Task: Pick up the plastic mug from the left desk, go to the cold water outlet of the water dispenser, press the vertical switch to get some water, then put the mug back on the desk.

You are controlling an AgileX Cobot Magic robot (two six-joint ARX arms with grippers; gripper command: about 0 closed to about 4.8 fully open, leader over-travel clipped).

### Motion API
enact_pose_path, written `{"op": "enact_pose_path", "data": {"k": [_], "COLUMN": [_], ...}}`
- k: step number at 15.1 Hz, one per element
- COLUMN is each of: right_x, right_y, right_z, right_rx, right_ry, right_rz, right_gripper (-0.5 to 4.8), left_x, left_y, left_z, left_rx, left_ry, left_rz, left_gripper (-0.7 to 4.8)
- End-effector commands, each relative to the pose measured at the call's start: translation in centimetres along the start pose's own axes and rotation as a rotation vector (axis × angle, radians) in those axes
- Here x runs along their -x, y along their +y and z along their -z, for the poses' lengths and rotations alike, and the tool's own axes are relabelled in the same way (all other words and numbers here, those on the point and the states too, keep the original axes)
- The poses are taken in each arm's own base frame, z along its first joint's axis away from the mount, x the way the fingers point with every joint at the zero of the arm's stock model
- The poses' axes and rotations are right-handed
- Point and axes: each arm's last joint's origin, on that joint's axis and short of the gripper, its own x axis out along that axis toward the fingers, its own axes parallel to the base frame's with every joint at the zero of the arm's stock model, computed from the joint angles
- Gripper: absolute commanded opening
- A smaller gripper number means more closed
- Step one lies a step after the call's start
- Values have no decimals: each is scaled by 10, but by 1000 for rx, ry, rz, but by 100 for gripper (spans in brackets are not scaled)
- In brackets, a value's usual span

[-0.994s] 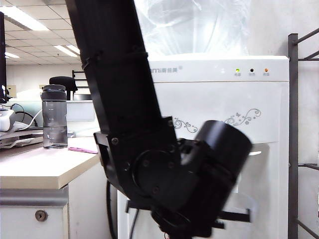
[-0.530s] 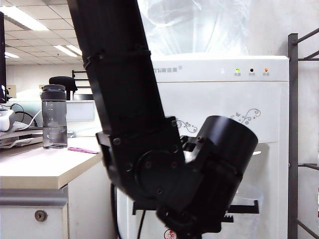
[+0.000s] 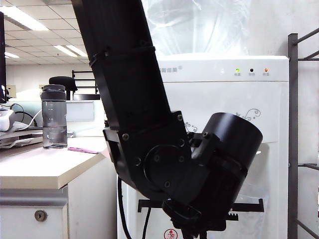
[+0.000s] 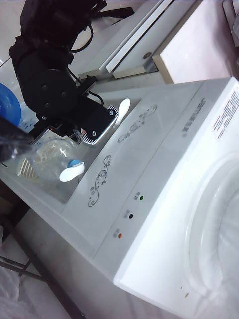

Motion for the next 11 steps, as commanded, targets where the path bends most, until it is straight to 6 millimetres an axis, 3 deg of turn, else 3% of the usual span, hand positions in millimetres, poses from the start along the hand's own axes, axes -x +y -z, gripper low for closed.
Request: {"op": "enact_pose_path", "data": {"k": [1,3,6,11], "right_x": [-2,-10,-34,-69], "right_y": [-1,0,8,14], "right_z": [-7,0,25,59], "right_rx": [-41,-54,-23,-50], "right_ry": [-77,-69,4,-51], "right_rz": [45,83,84,216], "right_gripper": [0,0,0,-1], "left_x": [0,0,0,0], "left_y": [-3,-3,-3,-2], "left_z": [-6,-6,-6,-6], "left_rx": [52,66,73,73], "left_ry": [-30,-31,-29,-31], "left_rz": [-4,-3,-4,-6], "left_gripper": [-5,-5,-5,-5]}}
